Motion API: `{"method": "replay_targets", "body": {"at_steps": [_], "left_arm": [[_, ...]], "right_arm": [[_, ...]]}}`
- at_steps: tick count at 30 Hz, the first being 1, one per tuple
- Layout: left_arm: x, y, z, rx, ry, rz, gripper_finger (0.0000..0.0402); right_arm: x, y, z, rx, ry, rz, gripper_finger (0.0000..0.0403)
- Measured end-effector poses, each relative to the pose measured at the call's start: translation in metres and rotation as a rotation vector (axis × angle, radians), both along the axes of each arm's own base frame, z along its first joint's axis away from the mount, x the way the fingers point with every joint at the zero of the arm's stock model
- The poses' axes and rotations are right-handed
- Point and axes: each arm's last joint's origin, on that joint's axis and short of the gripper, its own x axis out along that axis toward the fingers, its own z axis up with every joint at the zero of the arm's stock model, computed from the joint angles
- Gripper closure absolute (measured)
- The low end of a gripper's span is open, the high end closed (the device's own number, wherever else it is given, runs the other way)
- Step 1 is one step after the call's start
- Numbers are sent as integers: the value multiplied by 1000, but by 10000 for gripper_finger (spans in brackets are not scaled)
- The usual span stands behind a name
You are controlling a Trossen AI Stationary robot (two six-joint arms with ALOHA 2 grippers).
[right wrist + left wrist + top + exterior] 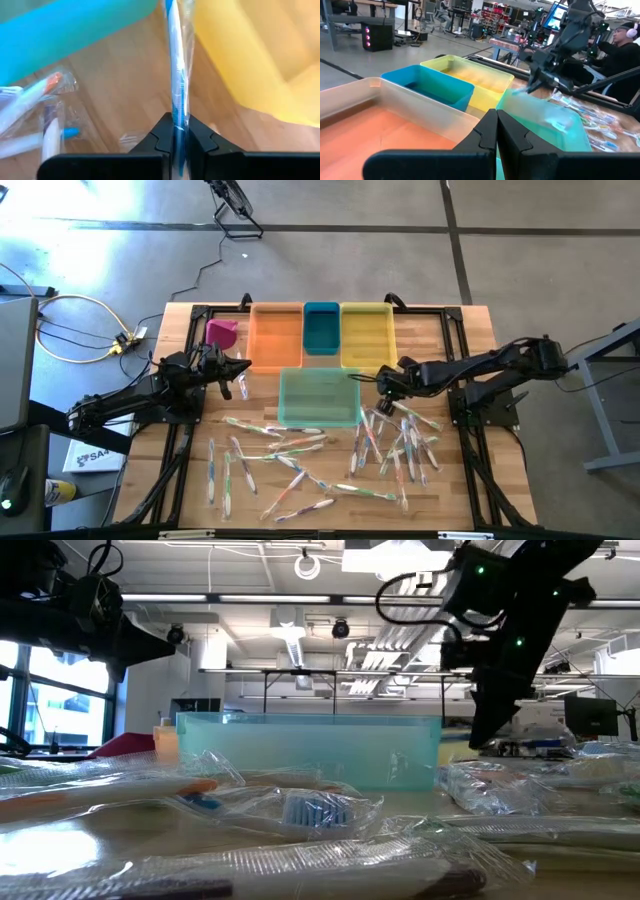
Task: Pick & Place Toothbrushes
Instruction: Put the blue toothbrush into the green bin
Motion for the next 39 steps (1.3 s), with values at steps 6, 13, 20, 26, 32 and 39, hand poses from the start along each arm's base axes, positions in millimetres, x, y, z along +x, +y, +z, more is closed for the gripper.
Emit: {"method": "replay_targets", "body": {"at_steps": [6, 13, 20, 26, 32, 39], "left_arm": [[0, 0, 0, 0, 0, 0, 402], [0, 0, 0, 0, 0, 0, 402], [0, 0, 0, 0, 0, 0, 402], [0, 0, 0, 0, 0, 0, 402], [0, 0, 0, 0, 0, 0, 402], [0, 0, 0, 0, 0, 0, 402]], "right_arm": [[-9, -2, 24, -59, -105, -27, 388], [-15, -3, 50, -119, -279, -55, 388], [-6, -4, 75, -236, -489, 30, 388], [3, -4, 93, -354, -626, 128, 388], [7, -3, 104, -373, -750, 157, 388], [16, 1, 107, -382, -829, 159, 388]]}}
